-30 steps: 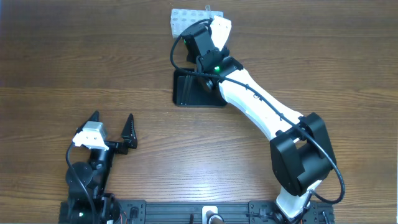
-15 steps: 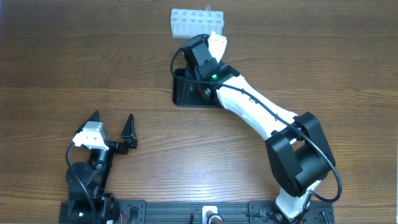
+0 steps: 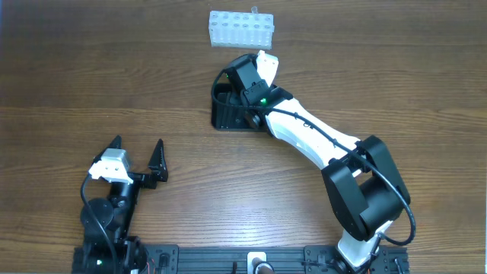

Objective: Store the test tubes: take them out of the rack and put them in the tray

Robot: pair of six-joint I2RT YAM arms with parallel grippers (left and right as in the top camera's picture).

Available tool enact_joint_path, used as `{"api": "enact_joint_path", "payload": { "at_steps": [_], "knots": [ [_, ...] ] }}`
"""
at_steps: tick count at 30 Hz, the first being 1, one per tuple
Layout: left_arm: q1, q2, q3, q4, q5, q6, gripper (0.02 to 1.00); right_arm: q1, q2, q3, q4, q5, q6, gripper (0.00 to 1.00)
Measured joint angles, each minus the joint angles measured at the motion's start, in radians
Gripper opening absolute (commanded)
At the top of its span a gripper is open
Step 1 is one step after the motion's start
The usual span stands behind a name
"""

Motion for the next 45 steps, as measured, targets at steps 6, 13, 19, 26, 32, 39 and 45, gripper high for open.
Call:
{"api": "enact_joint_path", "payload": {
  "at_steps": [6, 13, 19, 26, 32, 39, 45],
  "knots": [
    [0.0, 0.0, 0.0, 0.0, 0.0, 0.0, 1.0, 0.0, 0.0, -0.001, 0.005, -0.001, 0.002, 0.163],
    [0.0, 0.0, 0.0, 0.0, 0.0, 0.0, 1.0, 0.0, 0.0, -0.002, 0.007, -0.008, 0.002, 0.384],
    [0.0, 0.0, 0.0, 0.0, 0.0, 0.0, 1.0, 0.0, 0.0, -0.002, 0.007, -0.012, 0.001, 0.424],
    [0.0, 0.0, 0.0, 0.0, 0.0, 0.0, 1.0, 0.0, 0.0, -0.002, 0.006, -0.016, 0.001, 0.382],
    [0.0, 0.0, 0.0, 0.0, 0.0, 0.0, 1.0, 0.0, 0.0, -0.005, -0.01, -0.016, 0.001, 0.435],
    [0.0, 0.0, 0.0, 0.0, 0.0, 0.0, 1.0, 0.0, 0.0, -0.043, -0.013, -0.019, 0.002, 0.496],
    [0.0, 0.0, 0.0, 0.0, 0.0, 0.0, 1.0, 0.0, 0.0, -0.061, -0.012, -0.019, 0.002, 0.566]
  ]
}}
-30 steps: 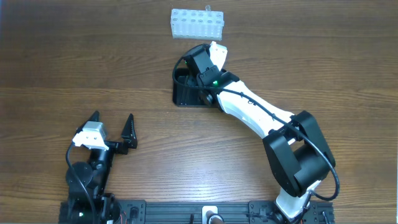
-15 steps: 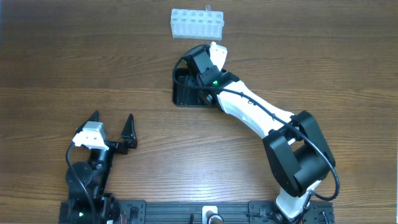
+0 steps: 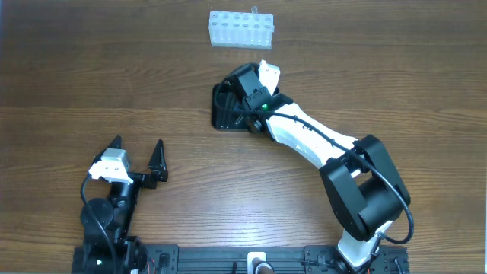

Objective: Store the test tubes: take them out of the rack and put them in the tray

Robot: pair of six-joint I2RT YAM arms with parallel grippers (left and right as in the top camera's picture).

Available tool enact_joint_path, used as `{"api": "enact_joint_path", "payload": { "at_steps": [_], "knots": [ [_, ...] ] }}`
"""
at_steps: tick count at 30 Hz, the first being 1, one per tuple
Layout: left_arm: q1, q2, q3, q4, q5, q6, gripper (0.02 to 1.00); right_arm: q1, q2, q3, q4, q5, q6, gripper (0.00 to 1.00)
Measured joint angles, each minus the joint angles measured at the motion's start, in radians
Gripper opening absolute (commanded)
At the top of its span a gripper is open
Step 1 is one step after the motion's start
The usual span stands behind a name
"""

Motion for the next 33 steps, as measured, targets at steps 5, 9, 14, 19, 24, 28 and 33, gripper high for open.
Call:
{"api": "enact_joint_path", "payload": {
  "at_steps": [5, 9, 14, 19, 24, 28, 33],
  "knots": [
    [0.0, 0.0, 0.0, 0.0, 0.0, 0.0, 0.998, 0.0, 0.0, -0.003, 0.007, 0.0, -0.002, 0.612],
    [0.0, 0.0, 0.0, 0.0, 0.0, 0.0, 0.998, 0.0, 0.0, -0.006, 0.046, 0.0, 0.0, 0.73],
    [0.0, 0.0, 0.0, 0.0, 0.0, 0.0, 1.0, 0.0, 0.0, -0.008, 0.183, 0.001, -0.067, 0.816],
    [0.0, 0.0, 0.0, 0.0, 0.0, 0.0, 0.996, -0.005, 0.0, -0.005, 0.369, 0.011, -0.214, 0.952],
    [0.0, 0.0, 0.0, 0.0, 0.0, 0.0, 1.0, -0.018, 0.0, 0.0, 0.543, 0.055, -0.382, 0.939],
    [0.0, 0.0, 0.0, 0.0, 0.0, 0.0, 1.0, -0.044, 0.0, 0.001, 0.648, 0.078, -0.496, 0.93],
    [0.0, 0.0, 0.0, 0.0, 0.0, 0.0, 1.0, -0.079, 0.015, 0.003, 0.773, 0.091, -0.612, 0.936]
  ]
}}
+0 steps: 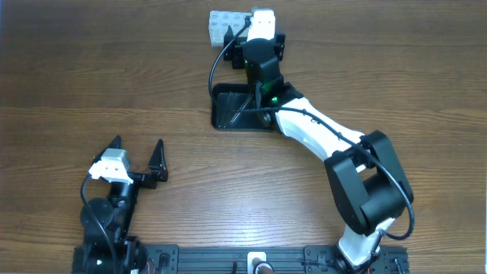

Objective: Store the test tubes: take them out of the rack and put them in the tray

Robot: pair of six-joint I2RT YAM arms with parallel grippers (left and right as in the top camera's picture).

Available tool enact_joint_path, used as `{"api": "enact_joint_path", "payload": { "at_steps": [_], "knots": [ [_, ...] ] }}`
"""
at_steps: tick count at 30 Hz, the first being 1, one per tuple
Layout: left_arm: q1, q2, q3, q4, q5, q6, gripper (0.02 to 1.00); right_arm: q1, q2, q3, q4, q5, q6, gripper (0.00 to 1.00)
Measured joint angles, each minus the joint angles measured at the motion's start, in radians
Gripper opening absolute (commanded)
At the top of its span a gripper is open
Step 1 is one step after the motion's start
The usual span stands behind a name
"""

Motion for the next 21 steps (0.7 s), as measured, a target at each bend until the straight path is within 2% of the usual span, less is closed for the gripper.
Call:
{"api": "enact_joint_path", "payload": {
  "at_steps": [8, 14, 21],
  "knots": [
    [0.0, 0.0, 0.0, 0.0, 0.0, 0.0, 0.998, -0.016, 0.113, 0.002, 0.188, 0.012, -0.204, 0.91],
    [0.0, 0.0, 0.0, 0.0, 0.0, 0.0, 1.0, -0.02, 0.191, 0.023, 0.194, 0.043, -0.261, 0.888],
    [0.0, 0.0, 0.0, 0.0, 0.0, 0.0, 1.0, -0.041, 0.224, 0.103, 0.197, 0.061, -0.266, 0.875]
  ]
}}
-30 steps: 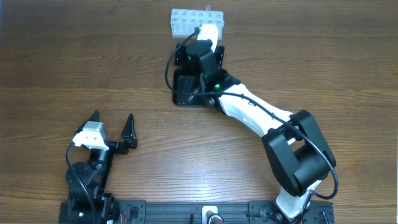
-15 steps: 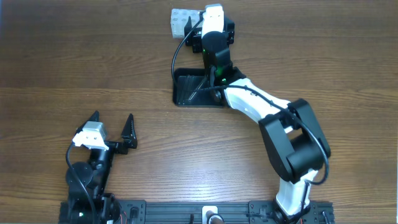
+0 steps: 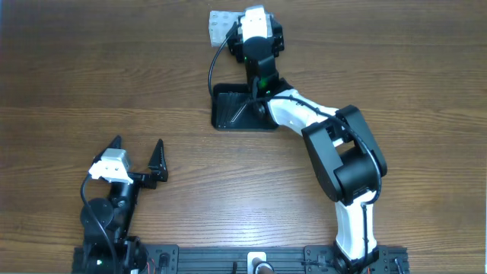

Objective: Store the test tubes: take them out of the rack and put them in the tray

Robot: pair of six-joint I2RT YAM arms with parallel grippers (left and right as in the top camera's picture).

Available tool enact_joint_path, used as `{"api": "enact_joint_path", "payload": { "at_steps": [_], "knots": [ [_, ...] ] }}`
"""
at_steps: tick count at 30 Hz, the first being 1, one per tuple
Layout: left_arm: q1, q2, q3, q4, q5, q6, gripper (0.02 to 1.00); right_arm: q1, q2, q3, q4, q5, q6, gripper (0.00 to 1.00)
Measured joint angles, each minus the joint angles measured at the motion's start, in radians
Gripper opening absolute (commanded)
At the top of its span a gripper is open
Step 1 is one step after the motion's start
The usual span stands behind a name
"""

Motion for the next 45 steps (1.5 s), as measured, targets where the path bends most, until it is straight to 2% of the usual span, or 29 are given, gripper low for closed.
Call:
{"api": "enact_joint_path", "payload": {
  "at_steps": [10, 17, 25, 33, 39, 45],
  "knots": [
    [0.0, 0.0, 0.0, 0.0, 0.0, 0.0, 1.0, -0.028, 0.052, 0.081, 0.003, 0.007, 0.011, 0.794],
    [0.0, 0.0, 0.0, 0.0, 0.0, 0.0, 0.996, -0.028, 0.11, 0.154, -0.003, 0.022, 0.014, 0.827],
    [0.0, 0.0, 0.0, 0.0, 0.0, 0.0, 0.998, -0.029, 0.167, 0.262, -0.064, 0.075, 0.05, 0.792],
    [0.0, 0.0, 0.0, 0.0, 0.0, 0.0, 1.0, -0.029, 0.188, 0.275, -0.061, 0.1, 0.097, 0.798],
    [0.0, 0.0, 0.0, 0.0, 0.0, 0.0, 1.0, -0.029, 0.192, 0.275, -0.06, 0.132, 0.151, 0.746],
    [0.0, 0.0, 0.0, 0.0, 0.0, 0.0, 1.0, -0.029, 0.192, 0.275, -0.068, 0.142, 0.173, 0.77]
  ]
}}
